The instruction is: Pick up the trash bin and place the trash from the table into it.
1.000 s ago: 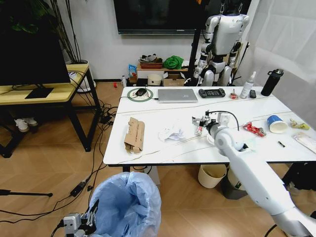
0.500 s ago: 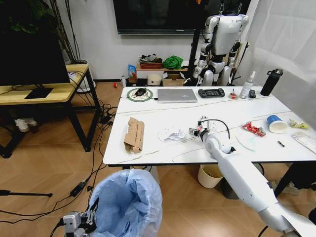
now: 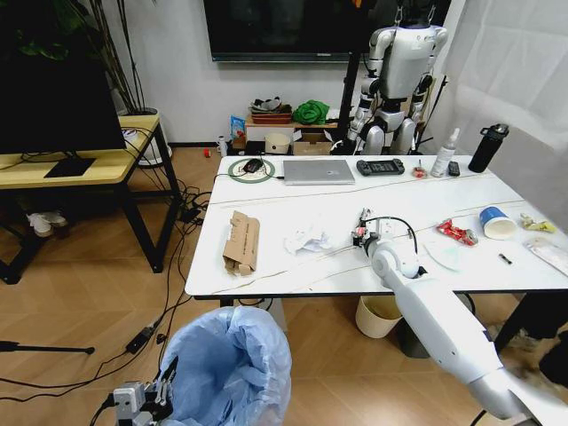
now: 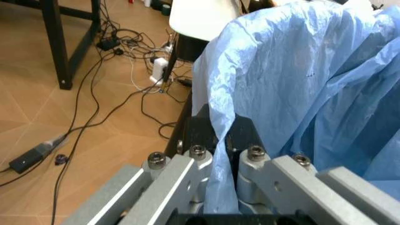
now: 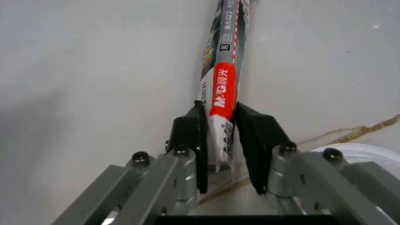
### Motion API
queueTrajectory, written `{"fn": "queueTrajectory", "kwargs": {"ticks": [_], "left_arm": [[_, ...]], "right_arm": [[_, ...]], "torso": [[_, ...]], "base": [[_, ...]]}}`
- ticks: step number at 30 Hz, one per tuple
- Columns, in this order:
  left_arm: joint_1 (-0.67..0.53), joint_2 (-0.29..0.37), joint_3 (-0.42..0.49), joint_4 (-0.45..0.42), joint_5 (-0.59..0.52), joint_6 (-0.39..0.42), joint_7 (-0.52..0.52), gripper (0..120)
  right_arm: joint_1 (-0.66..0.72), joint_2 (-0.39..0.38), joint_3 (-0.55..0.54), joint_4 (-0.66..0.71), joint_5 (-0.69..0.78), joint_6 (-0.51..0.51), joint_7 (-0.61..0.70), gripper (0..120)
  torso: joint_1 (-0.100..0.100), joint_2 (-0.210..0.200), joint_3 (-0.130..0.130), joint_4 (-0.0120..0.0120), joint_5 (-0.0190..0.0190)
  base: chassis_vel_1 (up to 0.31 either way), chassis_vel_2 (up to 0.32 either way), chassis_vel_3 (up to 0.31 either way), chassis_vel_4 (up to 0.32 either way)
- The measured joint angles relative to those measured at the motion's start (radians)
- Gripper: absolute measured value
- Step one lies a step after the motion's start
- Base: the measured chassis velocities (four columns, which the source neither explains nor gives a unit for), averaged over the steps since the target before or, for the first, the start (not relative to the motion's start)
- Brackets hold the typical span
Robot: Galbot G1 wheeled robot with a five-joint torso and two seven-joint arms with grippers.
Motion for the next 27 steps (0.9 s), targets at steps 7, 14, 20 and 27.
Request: {"fn": "queueTrajectory", "kwargs": {"ticks": [7, 14, 20, 27], "left_arm": [[-0.008, 0.003, 0.003, 0.0, -0.001, 0.003, 0.0, 0], [-0.014, 0.012, 0.015, 0.001, -0.007, 0.007, -0.001, 0], [-0.019, 0.024, 0.018, 0.004, -0.025, 0.022, -0.004, 0], [-0.024, 0.028, 0.018, 0.002, -0.033, 0.035, -0.006, 0]], "right_arm": [[-0.012, -0.023, 0.023, 0.032, 0.012, 0.019, -0.015, 0], [-0.074, -0.088, 0.095, 0.187, 0.073, 0.192, -0.098, 0], [-0.203, -0.18, 0.122, 0.442, 0.155, 0.345, -0.281, 0], [-0.334, -0.262, 0.001, 0.696, 0.18, 0.478, -0.493, 0]], "torso": [[0.0, 0.0, 0.0, 0.0, 0.0001], [0.0, 0.0, 0.0, 0.0, 0.0002], [0.0, 0.0, 0.0, -0.0003, -0.0001], [0.0, 0.0, 0.0, 0.0, -0.0003]], "base": [[0.0, 0.0, 0.0, 0.0], [0.0, 0.0, 0.0, 0.0], [0.0, 0.0, 0.0, 0.0], [0.0, 0.0, 0.0, 0.0]]}}
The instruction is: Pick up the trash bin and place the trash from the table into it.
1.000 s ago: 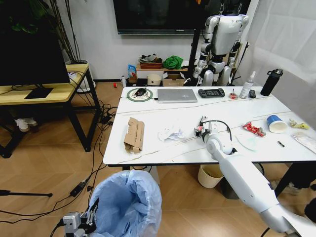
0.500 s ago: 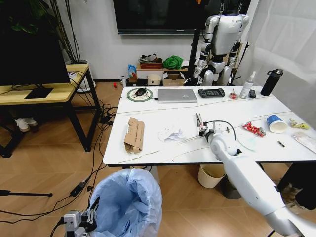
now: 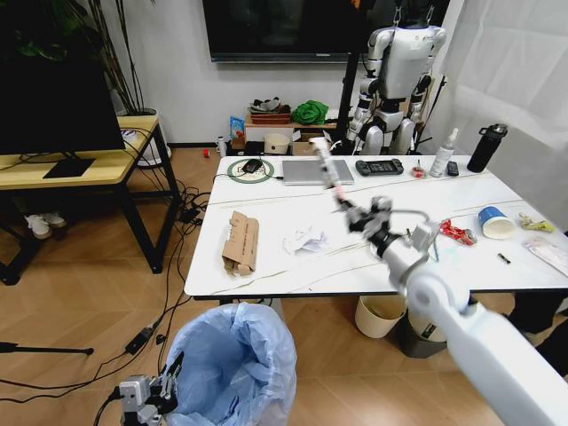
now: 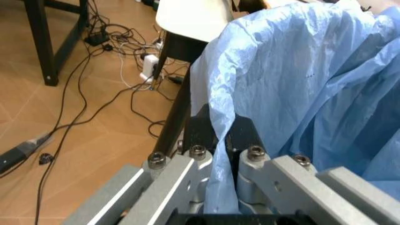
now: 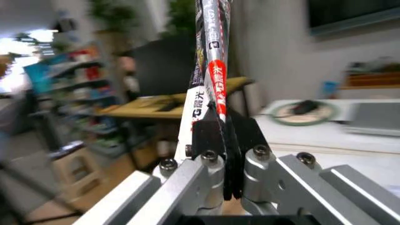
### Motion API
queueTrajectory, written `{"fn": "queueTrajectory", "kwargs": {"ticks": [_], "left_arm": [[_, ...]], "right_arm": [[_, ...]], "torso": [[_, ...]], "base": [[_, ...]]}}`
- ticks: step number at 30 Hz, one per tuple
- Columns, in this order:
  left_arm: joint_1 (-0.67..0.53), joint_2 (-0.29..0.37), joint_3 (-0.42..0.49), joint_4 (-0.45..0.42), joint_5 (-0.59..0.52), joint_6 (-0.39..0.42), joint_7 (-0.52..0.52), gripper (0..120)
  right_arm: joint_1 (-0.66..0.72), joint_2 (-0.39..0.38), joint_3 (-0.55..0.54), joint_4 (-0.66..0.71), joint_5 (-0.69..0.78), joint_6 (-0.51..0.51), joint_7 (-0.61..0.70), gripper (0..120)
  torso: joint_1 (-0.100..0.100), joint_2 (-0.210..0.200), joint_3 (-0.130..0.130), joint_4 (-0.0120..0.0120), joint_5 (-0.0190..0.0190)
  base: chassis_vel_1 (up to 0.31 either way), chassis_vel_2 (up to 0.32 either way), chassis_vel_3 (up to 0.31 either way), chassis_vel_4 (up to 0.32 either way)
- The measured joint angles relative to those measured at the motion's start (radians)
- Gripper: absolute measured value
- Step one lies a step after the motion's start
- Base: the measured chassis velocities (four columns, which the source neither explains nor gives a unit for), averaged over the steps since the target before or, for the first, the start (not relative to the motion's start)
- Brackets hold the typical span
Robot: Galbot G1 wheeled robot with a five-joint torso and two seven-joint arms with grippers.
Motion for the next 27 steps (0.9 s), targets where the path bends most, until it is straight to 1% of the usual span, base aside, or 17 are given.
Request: {"fn": "queueTrajectory", "kwargs": {"ticks": [2, 3, 5, 7, 8, 10, 13, 14, 17, 18, 21, 23, 24, 25, 27], "left_arm": [[0.001, 0.0, -0.002, -0.008, -0.002, 0.006, -0.001, 0], [0.001, 0.0, -0.002, -0.008, -0.002, 0.006, -0.001, 0], [0.001, 0.001, -0.006, -0.015, -0.004, 0.011, -0.003, 0], [0.003, 0.003, -0.012, -0.03, -0.008, 0.02, -0.01, 0], [0.003, 0.003, -0.012, -0.03, -0.008, 0.02, -0.01, 0], [0.003, 0.003, -0.02, -0.042, -0.012, 0.028, -0.015, 0], [0.0, 0.002, -0.033, -0.055, -0.023, 0.042, -0.028, 0], [0.0, 0.002, -0.033, -0.055, -0.023, 0.042, -0.028, 0], [-0.004, -0.003, -0.037, -0.064, -0.027, 0.051, -0.036, 0], [-0.004, -0.003, -0.037, -0.064, -0.027, 0.051, -0.036, 0], [-0.006, -0.008, -0.033, -0.071, -0.029, 0.058, -0.039, 0], [-0.006, -0.009, -0.032, -0.08, -0.036, 0.064, -0.046, 0], [-0.006, -0.009, -0.031, -0.084, -0.041, 0.067, -0.05, 0], [-0.006, -0.009, -0.031, -0.084, -0.041, 0.067, -0.05, 0], [-0.007, -0.009, -0.032, -0.089, -0.048, 0.072, -0.054, 0]], "right_arm": [[-0.02, -0.015, -0.055, 0.025, -0.018, 0.034, -0.068, 0], [-0.02, -0.015, -0.055, 0.025, -0.018, 0.034, -0.068, 0], [-0.03, -0.024, -0.097, 0.034, -0.035, 0.053, -0.107, 0], [-0.034, -0.039, -0.181, 0.037, -0.074, 0.082, -0.163, 0], [-0.034, -0.039, -0.181, 0.037, -0.074, 0.082, -0.163, 0], [-0.03, -0.05, -0.254, 0.026, -0.118, 0.119, -0.213, 0], [-0.02, -0.053, -0.324, 0.019, -0.141, 0.143, -0.262, 0], [-0.02, -0.053, -0.324, 0.019, -0.141, 0.143, -0.262, 0], [-0.001, -0.046, -0.382, 0.012, -0.169, 0.149, -0.268, 0], [-0.001, -0.046, -0.382, 0.012, -0.169, 0.149, -0.268, 0], [0.023, -0.034, -0.427, -0.004, -0.21, 0.147, -0.26, 0], [0.026, -0.033, -0.435, -0.021, -0.239, 0.146, -0.255, 0], [0.026, -0.033, -0.434, -0.031, -0.257, 0.148, -0.255, 4], [0.026, -0.033, -0.434, -0.031, -0.257, 0.148, -0.255, 4], [0.015, -0.035, -0.42, -0.041, -0.275, 0.154, -0.253, 12]], "torso": [[0.0, 0.0, 0.0, 0.0, 0.0002], [0.0, 0.0, 0.0, 0.0, 0.0002], [0.0, 0.0, 0.0, -0.0001, 0.0003], [0.0, 0.0, 0.0, -0.0001, 0.0003], [0.0, 0.0, 0.0, -0.0001, 0.0003], [0.0, 0.0, 0.0, 0.0, 0.0003], [0.0, 0.0, 0.0, -0.0001, 0.0003], [0.0, 0.0, 0.0, -0.0001, 0.0003], [0.0, 0.0, 0.0, -0.0001, 0.0002], [0.0, 0.0, 0.0, -0.0001, 0.0002], [0.0, 0.0, 0.0, 0.0002, 0.0002], [0.0, 0.0, 0.0, 0.0001, 0.0002], [0.0, 0.0, 0.0, 0.0001, 0.0003], [0.0, 0.0, 0.0, 0.0001, 0.0003], [0.0, 0.0, 0.0, 0.0001, 0.0003]], "base": [[0.0, 0.0, 0.0, 0.0], [0.0, 0.0, 0.0, 0.0], [0.0, 0.0, 0.0, 0.0], [0.0, 0.0, 0.0, 0.0], [0.0, 0.0, 0.0, 0.0], [0.0, 0.0, 0.0, 0.0], [0.0, 0.0, 0.0, 0.0], [0.0, 0.0, 0.0, 0.0], [0.0, 0.0, 0.0, 0.0], [0.0, 0.0, 0.0, 0.0], [0.0, 0.0, 0.0, 0.0], [0.0, 0.0, 0.0, 0.0], [0.0, 0.0, 0.0, 0.0], [0.0, 0.0, 0.0, 0.0], [0.0, 0.0, 0.0, 0.0]]}}
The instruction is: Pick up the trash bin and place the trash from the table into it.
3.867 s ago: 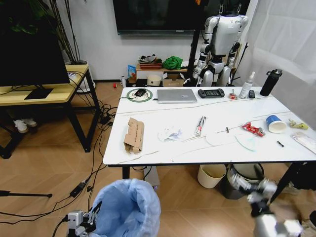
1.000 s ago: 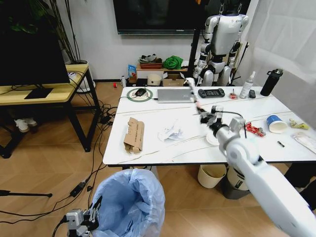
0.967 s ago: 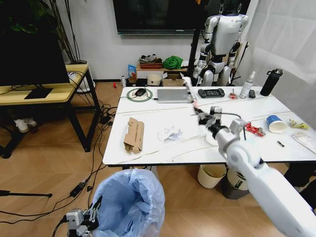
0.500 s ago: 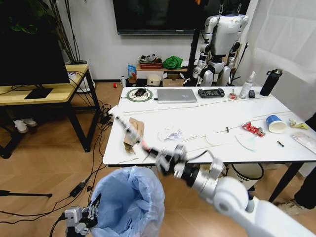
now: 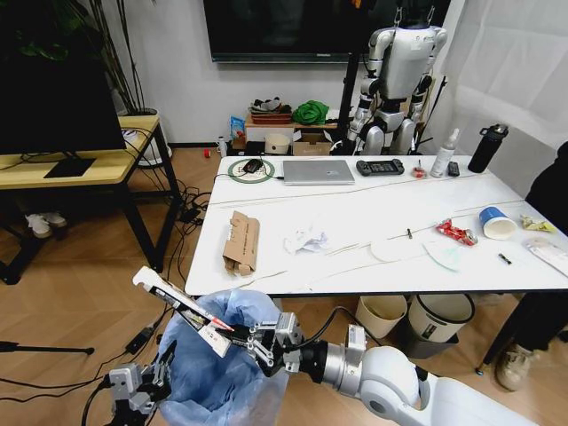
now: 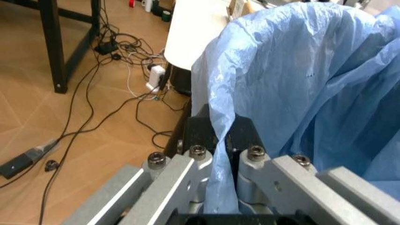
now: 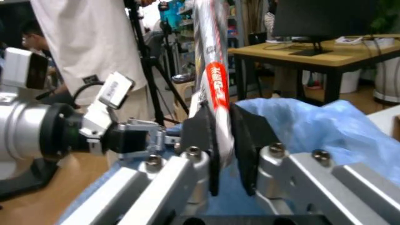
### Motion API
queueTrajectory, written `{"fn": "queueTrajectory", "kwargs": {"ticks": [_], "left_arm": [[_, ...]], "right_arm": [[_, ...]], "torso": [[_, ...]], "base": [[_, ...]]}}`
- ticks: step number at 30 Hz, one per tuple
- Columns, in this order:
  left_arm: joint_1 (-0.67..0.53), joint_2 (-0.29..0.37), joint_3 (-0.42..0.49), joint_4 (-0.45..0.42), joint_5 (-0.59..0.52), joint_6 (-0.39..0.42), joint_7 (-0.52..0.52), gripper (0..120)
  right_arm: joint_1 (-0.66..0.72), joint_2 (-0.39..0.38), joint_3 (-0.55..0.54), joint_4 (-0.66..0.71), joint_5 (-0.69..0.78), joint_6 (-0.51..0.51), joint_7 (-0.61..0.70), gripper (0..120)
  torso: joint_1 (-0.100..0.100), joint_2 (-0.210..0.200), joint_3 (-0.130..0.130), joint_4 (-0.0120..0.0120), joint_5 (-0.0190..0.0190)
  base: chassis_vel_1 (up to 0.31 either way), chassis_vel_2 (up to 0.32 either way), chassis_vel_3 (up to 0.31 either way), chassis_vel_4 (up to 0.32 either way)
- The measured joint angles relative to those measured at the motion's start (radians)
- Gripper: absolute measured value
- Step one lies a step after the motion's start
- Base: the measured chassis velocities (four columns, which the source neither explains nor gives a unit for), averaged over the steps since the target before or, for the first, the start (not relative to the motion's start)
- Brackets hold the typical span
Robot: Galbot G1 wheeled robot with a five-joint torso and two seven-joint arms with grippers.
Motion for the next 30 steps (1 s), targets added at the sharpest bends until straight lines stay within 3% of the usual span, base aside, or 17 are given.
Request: {"fn": "queueTrajectory", "kwargs": {"ticks": [6, 10, 12, 14, 16, 19, 24, 30], "left_arm": [[-0.003, 0.002, -0.004, 0.008, -0.006, 0.003, -0.004, 0], [0.002, 0.0, 0.001, 0.016, 0.0, 0.003, -0.003, 0], [0.005, -0.002, 0.003, 0.017, 0.003, 0.002, -0.002, 0], [0.018, -0.005, 0.005, 0.017, 0.013, -0.001, 0.003, 0], [0.03, -0.005, -0.003, 0.02, 0.021, -0.003, 0.006, 0], [0.033, -0.004, -0.018, 0.028, 0.024, -0.006, 0.007, 0], [0.032, -0.003, -0.053, 0.039, 0.02, -0.009, 0.005, 0], [0.034, -0.013, -0.062, 0.037, 0.02, -0.008, 0.003, 0]], "right_arm": [[-0.035, 0.015, 0.059, 0.022, 0.028, 0.012, 0.01, 34], [0.001, 0.062, 0.089, 0.05, 0.122, -0.028, 0.11, 52], [0.015, 0.072, 0.093, 0.048, 0.137, -0.043, 0.135, 55], [0.062, 0.098, 0.089, 0.017, 0.152, -0.062, 0.229, 64], [0.142, 0.126, 0.037, -0.034, 0.147, -0.039, 0.411, 73], [0.206, 0.158, 0.01, -0.073, 0.159, -0.047, 0.485, 81], [0.364, 0.377, -0.073, -0.165, 0.149, -0.258, 0.79, 98], [0.425, 0.502, -0.101, -0.281, 0.092, -0.416, 0.843, 100]], "torso": [[0.0, 0.0, 0.0, -0.0002, 0.0], [0.0, 0.0, 0.0, -0.0003, -0.0001], [0.0, 0.0, 0.0, -0.0002, -0.0002], [0.0, 0.0, 0.0, -0.0001, 0.0], [0.0, 0.0, 0.0, -0.0002, -0.0002], [0.0, 0.0, 0.0, 0.0, 0.0001], [0.0, 0.0, 0.0, 0.0004, -0.0002], [0.0, 0.0, 0.0, 0.0002, -0.0007]], "base": [[0.0, 0.0, 0.0, 0.0], [0.0, 0.0, 0.0, 0.0], [0.0, 0.0, 0.0, 0.0], [0.0, 0.0, 0.0, 0.0], [0.0, 0.0, 0.0, 0.0], [0.0, 0.0, 0.0, 0.0], [0.0, 0.0, 0.0, 0.0], [0.0, 0.0, 0.0, 0.0]]}}
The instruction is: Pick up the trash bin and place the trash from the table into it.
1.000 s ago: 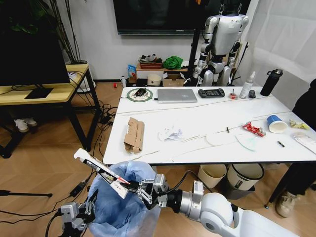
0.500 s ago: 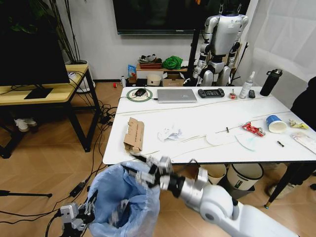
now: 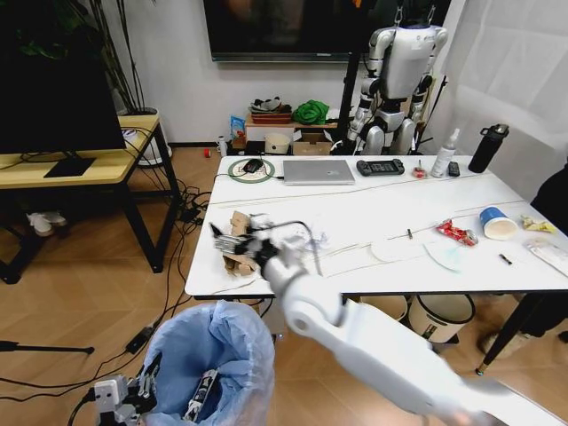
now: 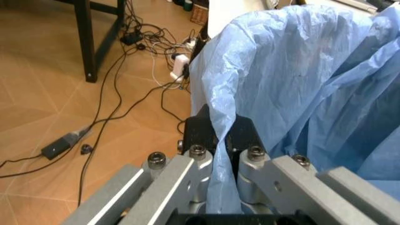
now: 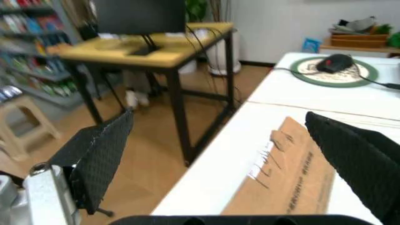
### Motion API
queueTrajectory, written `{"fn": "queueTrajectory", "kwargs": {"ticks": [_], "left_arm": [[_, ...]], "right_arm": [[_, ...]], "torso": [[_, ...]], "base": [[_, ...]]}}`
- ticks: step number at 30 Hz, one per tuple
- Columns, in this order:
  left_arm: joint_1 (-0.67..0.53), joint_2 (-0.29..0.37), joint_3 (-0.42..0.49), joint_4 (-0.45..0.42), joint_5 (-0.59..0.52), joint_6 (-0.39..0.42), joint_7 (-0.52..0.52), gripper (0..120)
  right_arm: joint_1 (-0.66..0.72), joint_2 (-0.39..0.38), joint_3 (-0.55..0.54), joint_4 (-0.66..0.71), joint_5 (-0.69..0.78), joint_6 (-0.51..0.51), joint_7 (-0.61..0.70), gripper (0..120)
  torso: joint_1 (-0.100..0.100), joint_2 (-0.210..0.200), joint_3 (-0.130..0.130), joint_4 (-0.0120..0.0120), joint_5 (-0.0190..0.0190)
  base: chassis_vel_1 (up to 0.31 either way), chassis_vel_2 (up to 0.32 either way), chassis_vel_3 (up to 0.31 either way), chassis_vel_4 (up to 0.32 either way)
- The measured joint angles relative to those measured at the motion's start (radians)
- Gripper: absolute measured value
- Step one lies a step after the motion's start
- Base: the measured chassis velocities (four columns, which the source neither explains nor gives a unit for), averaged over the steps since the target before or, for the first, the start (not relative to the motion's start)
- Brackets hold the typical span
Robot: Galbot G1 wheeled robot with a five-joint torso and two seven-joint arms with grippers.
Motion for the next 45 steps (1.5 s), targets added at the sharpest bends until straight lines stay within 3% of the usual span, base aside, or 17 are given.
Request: {"fn": "queueTrajectory", "kwargs": {"ticks": [8, 19, 45], "left_arm": [[-0.001, -0.005, -0.001, -0.003, 0.0, 0.0, 0.0, 0], [0.003, -0.013, 0.002, -0.025, 0.002, 0.003, -0.002, 0], [0.007, -0.004, -0.001, -0.023, -0.009, -0.011, 0.005, 0]], "right_arm": [[0.005, 0.039, -0.033, -0.091, -0.096, -0.088, 0.01, 100], [-0.006, 0.116, -0.075, -0.244, -0.203, -0.115, 0.025, 99], [-0.019, 0.039, -0.045, -0.216, -0.194, -0.142, 0.023, 9]], "torso": [[0.0, 0.0, 0.0, -0.0004, 0.0005], [0.0, 0.0, 0.0, -0.0002, 0.0007], [0.0, 0.0, 0.0, -0.0002, 0.0008]], "base": [[0.0, 0.0, 0.0, 0.0], [0.0, 0.0, 0.0, 0.0], [0.0, 0.0, 0.0, 0.0]]}}
